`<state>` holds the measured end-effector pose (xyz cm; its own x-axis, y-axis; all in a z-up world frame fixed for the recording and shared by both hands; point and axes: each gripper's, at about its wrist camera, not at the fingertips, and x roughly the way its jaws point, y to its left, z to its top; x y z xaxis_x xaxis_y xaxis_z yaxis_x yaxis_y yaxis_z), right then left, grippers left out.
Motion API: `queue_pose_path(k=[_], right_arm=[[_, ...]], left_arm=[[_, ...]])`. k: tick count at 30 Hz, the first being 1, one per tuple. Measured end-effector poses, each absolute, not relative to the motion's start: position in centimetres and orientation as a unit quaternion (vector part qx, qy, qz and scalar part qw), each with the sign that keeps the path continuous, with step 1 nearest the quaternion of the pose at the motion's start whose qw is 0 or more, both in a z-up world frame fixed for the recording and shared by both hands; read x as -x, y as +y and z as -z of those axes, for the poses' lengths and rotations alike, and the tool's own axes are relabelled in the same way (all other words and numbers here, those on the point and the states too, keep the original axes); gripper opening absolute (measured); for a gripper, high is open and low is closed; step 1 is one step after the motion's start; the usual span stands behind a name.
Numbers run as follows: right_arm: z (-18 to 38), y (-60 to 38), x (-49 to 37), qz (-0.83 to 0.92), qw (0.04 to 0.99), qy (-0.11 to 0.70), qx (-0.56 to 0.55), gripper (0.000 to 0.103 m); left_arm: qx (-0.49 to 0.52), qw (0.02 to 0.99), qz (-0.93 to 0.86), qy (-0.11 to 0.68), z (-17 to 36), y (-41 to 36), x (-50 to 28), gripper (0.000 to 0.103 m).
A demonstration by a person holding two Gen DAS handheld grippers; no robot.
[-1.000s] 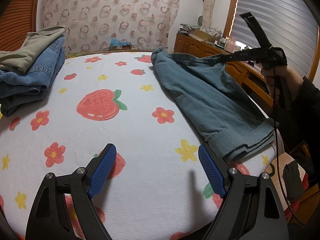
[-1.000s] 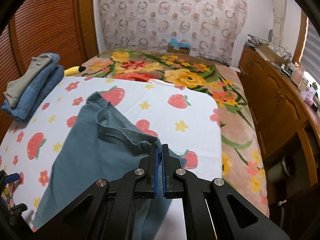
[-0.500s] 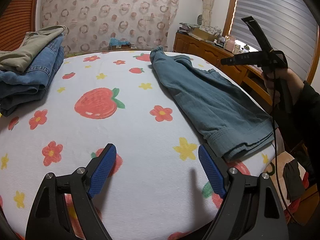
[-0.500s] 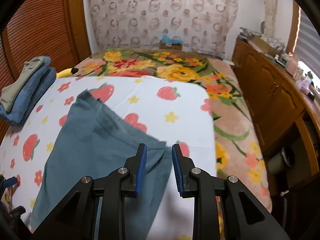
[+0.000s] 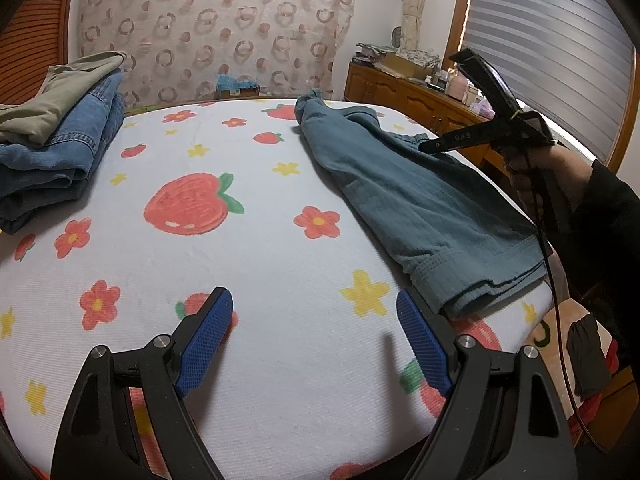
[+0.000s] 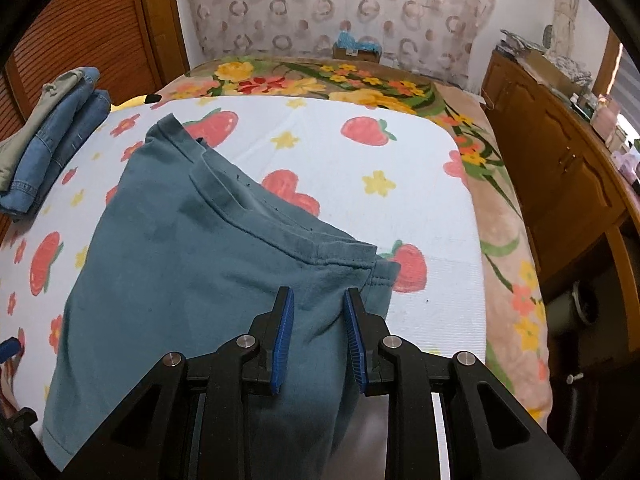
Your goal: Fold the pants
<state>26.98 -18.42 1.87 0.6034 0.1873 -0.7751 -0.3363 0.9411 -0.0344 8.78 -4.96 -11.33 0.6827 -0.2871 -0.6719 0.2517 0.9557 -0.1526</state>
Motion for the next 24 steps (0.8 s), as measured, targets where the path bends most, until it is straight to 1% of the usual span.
queue_pose_path(k=[1,3,10,14,16,18,19,24], right_arm=[[-1.9,-18.4,-26.9,-0.152,0.891,0.418,0.089,0.006],[-2.0,-18.4,-26.9,-0.151,0.894,0.413,0.091,0.004],[-3.3,-21.1,-26.7,-0.092,0.92,0.376,0.059,0.004],[-3.4,-21.6,-26.2,-0.096,0.919,0.379,0.05,0.004],[-3.6,-21.2,-26.1,-0.113,0.917,0.379,0.049,0.009],[-3.5,-20.9,-26.4,-0.12,0.915,0.383,0.053,0.032],[-3.4,-20.7,-26.8,-0.122,0.913,0.385,0.054,0.034],[-1.9,-20.1,-28.4,-0.127,0.903,0.407,0.051,0.034]], left_arm=[[0.024,0.917,0.147,0.371,11.3,-5.0,-8.8,0.085],[0.024,0.917,0.148,0.371,11.3,-5.0,-8.7,0.085],[0.02,0.917,0.148,0.371,11.3,-5.1,-8.6,0.085],[0.02,0.916,0.149,0.371,11.3,-5.1,-8.6,0.085],[0.02,0.916,0.15,0.372,11.4,-5.2,-8.6,0.085],[0.017,0.916,0.151,0.372,11.4,-5.4,-8.5,0.085],[0.016,0.915,0.152,0.373,11.4,-5.5,-8.5,0.085],[0.011,0.915,0.154,0.373,11.4,-5.8,-8.3,0.085]])
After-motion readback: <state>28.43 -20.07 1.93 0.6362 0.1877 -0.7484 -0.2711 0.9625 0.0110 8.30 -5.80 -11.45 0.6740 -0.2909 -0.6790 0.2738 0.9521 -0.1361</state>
